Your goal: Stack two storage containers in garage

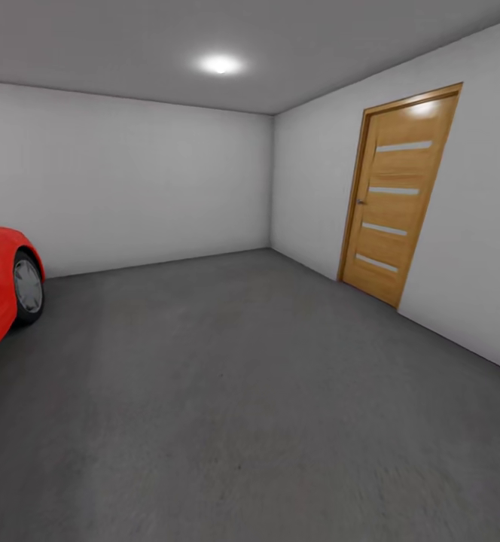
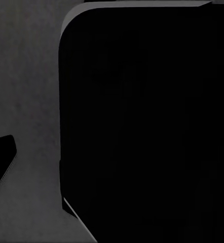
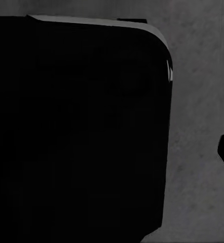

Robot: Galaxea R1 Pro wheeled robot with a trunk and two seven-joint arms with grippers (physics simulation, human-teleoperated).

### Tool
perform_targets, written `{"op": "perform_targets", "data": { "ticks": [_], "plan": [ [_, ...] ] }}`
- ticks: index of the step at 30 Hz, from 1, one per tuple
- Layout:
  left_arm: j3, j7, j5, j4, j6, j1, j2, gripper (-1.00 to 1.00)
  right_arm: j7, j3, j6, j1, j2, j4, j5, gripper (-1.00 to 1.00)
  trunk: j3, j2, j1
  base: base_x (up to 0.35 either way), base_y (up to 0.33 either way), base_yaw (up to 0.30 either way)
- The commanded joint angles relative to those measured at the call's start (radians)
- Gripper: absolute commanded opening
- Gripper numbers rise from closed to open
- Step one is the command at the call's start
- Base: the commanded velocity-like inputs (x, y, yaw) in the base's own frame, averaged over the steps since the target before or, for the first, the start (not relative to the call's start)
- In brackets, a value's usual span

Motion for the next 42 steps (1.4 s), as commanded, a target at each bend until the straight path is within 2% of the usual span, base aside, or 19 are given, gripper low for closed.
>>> {"op": "perform_targets", "data": {
  "ticks": [1,9,14,21,42],
  "plan": [
    [0.0,0.001,0.005,0.0,0.0,0.0,0.0,1.0,-0.001,-0.003,-0.029,0.0,0.001,0.0,-0.004,1.0,-0.001,0.0,0.001,0.322,0.0,0.0],
    [0.001,0.001,0.009,0.0,0.0,0.0,0.0,1.0,0.004,-0.001,-0.054,0.0,0.0,0.001,-0.007,1.0,-0.001,0.0,0.001,0.322,0.0,-0.068],
    [0.0,0.001,0.05,0.0,-0.001,0.0,0.0,1.0,0.001,0.003,-0.057,0.0,0.002,0.001,-0.003,1.0,-0.001,0.0,0.001,0.322,0.0,-0.244],
    [-0.001,0.001,0.069,0.0,-0.003,0.0,0.0,1.0,0.0,0.007,-0.06,0.0,0.002,0.001,0.004,1.0,-0.001,0.0,0.001,0.322,0.0,-0.279],
    [-0.002,0.001,0.071,-0.002,-0.009,0.0,0.002,1.0,0.0,0.008,-0.062,0.0,0.002,0.001,0.005,1.0,-0.001,0.0,0.001,0.322,0.0,-0.287]
  ]
}}
